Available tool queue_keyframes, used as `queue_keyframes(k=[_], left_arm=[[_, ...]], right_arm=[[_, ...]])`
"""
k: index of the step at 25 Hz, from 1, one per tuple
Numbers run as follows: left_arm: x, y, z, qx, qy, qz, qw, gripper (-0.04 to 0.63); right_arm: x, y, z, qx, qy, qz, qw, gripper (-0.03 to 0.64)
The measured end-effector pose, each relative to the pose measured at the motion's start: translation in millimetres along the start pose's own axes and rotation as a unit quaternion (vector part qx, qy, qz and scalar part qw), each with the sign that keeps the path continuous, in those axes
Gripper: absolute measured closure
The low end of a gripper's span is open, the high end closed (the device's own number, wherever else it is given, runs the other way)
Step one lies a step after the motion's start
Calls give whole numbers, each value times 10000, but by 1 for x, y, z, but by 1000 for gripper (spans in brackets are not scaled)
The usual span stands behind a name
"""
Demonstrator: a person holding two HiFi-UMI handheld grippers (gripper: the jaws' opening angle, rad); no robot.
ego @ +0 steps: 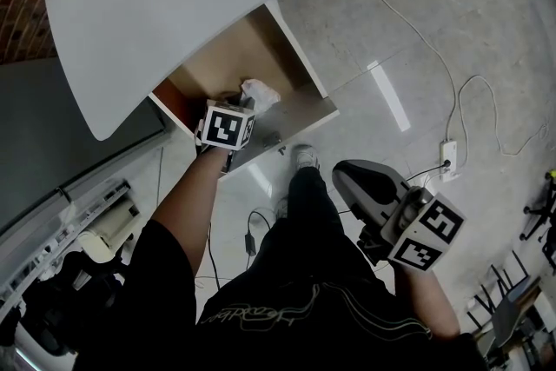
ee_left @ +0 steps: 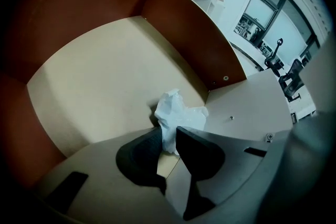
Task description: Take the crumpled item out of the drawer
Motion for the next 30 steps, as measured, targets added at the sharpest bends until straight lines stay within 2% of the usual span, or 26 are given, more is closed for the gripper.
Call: queue_keyframes(k=[5, 14, 23, 30], left_arm=[[-6, -5, 1, 0, -58, 15, 10000, 522], [-53, -18, 17, -216, -544, -43, 9983, 529], [-141, -57, 27, -227, -1164, -180, 9928, 531], [-237, -96, 16, -118, -1852, -268, 9823, 531]], right_arm=[[-1, 5, 1, -18, -48, 9, 10000, 568], [-12, 34, 6, -202, -210, 14, 9996, 568], [-37, 88, 14, -645, -435, 70, 9969, 568], [-73, 147, 18, -1018, -657, 105, 9926, 568]])
Point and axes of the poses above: the fingertips, and each gripper's own axes: x forward along the fingers, y to its left, z out of its top, the point moved 8 cm from there along -x, backward along the fingers, and after that the axes turned 8 degrees about -z, right-handed, at the moved point
